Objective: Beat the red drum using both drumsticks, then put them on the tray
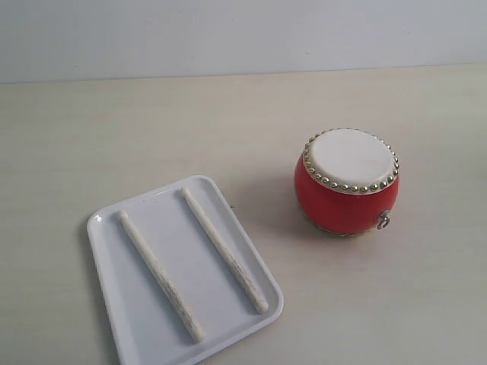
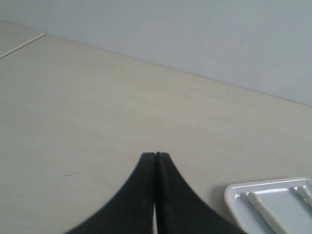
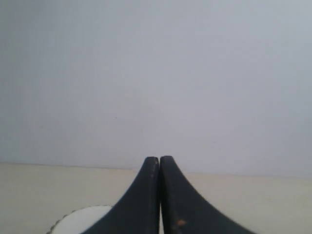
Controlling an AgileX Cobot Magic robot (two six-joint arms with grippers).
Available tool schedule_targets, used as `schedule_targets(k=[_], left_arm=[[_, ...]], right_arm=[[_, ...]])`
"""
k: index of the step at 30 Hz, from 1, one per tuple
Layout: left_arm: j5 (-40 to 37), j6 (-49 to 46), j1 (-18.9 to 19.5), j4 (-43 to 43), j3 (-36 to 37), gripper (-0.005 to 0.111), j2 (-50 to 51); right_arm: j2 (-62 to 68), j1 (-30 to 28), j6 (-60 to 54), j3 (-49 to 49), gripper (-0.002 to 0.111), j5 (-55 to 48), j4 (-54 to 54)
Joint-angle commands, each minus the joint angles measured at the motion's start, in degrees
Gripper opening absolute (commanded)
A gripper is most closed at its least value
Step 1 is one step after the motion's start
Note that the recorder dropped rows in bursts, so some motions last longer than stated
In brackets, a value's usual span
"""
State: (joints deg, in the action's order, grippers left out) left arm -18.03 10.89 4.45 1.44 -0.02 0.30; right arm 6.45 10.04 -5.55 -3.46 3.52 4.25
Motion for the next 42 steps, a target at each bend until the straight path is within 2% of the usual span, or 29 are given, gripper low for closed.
schedule_targets(k=[1,8,18,42], left_arm=[[-0.1,0.3,0.0,0.3,0.0,0.0,-0.3],[-0.1,0.2,0.0,0.3,0.0,0.0,-0.3],[-0.1,0.2,0.0,0.3,0.0,0.0,-0.3],[-0.1,0.2,0.0,0.3,0.0,0.0,-0.3]], right_arm=[[-2.9,-3.8,1.1,3.5,0.0,3.1,5.1],[-6.5,-5.0,0.7,3.5,0.0,-4.8,5.6],[-6.5,-6.4,0.7,3.5,0.0,-10.3,4.8],[-6.5,-6.4,1.8,3.5,0.0,-10.7,4.8]])
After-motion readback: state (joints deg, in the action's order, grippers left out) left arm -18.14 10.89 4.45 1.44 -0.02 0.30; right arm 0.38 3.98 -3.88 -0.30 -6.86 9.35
